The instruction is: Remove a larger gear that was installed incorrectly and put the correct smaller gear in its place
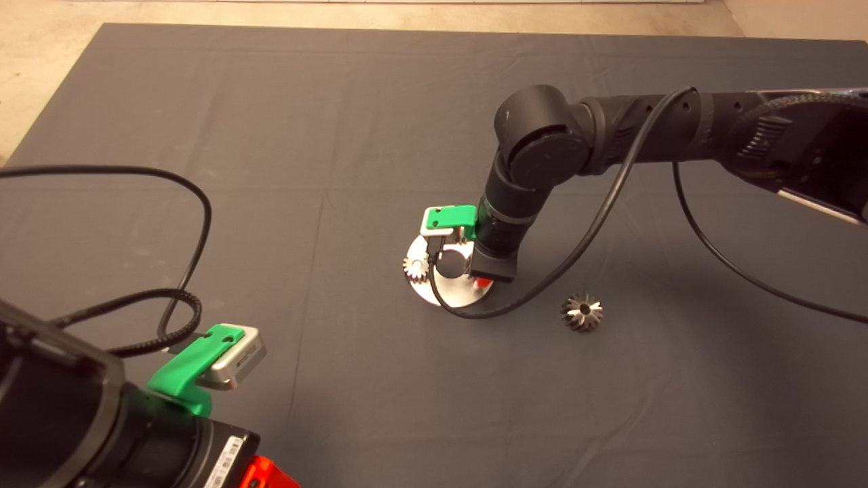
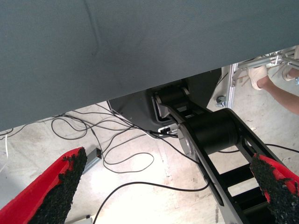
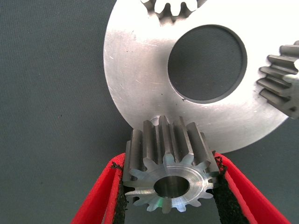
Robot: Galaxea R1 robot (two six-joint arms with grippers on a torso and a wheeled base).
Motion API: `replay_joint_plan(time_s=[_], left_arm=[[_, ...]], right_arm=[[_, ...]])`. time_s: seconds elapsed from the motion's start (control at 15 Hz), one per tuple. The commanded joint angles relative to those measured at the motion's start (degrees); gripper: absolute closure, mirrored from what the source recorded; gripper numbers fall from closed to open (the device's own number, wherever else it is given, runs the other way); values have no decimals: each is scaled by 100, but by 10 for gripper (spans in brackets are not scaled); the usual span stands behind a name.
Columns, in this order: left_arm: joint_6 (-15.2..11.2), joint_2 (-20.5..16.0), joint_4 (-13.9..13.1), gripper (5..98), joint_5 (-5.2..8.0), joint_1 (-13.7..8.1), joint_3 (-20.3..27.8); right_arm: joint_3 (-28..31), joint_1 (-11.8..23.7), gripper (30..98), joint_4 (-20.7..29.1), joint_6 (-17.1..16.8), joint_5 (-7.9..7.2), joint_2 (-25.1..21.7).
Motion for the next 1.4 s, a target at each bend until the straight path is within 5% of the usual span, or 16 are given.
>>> replay_joint_plan(time_s=[0.0,1.33], left_arm=[[-31,-16,-83,127,-11,-43,88],[-31,-24,-86,127,-11,-43,88]], right_arm=[[13,92,863,-170,-16,-733,-32],[84,39,863,-152,-16,-733,-76]])
